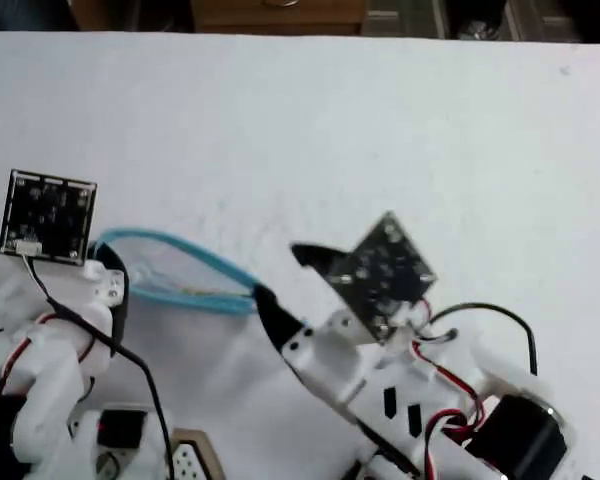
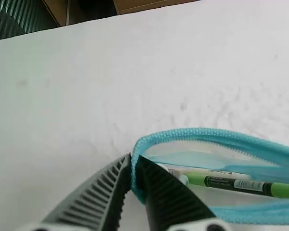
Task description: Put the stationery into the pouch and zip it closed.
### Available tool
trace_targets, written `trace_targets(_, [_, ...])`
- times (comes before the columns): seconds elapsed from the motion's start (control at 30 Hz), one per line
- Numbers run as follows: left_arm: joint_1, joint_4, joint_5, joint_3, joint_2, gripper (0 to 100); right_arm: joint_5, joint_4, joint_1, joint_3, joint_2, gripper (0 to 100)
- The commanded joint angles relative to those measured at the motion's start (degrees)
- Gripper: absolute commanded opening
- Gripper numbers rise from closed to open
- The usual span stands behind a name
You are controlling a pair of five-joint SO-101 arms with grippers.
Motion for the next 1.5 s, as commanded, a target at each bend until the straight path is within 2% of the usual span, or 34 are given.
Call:
trace_targets(0.0, [0.2,-0.3,0.1,0.2,0.4,2,0.4,7.8,3.5,3.3,-0.5,22.8])
trace_targets(0.13, [0.2,-0.3,0.1,0.2,0.3,2,0.8,8.0,12.2,16.4,-0.5,26.9])
trace_targets(0.3, [0.2,-0.3,0.1,0.2,0.0,2,9.8,-1.6,16.6,34.5,-0.9,28.1])
trace_targets(0.47, [0.1,-0.3,0.1,0.2,0.0,2,11.3,-14.3,16.4,43.9,-1.1,28.0])
trace_targets(0.57, [0.1,-0.3,0.1,0.2,0.0,2,11.3,-18.0,16.4,46.5,-1.1,28.0])
trace_targets(0.8, [0.1,-0.7,0.1,0.2,0.3,2,11.5,-18.2,16.3,50.6,-1.2,28.0])
trace_targets(1.03, [0.2,-1.5,1.6,0.2,0.3,2,17.2,-18.7,15.7,55.6,-1.2,28.0])
trace_targets(1.2, [0.2,-1.5,1.6,0.2,0.3,2,17.2,-30.1,12.2,60.4,-1.2,28.0])
trace_targets(1.37, [0.2,-1.5,1.7,0.3,0.3,2,17.4,-49.8,9.9,69.4,-0.7,28.0])
trace_targets(1.47, [0.2,-1.5,1.7,0.4,0.3,2,17.4,-52.1,10.0,71.4,-1.1,28.0])
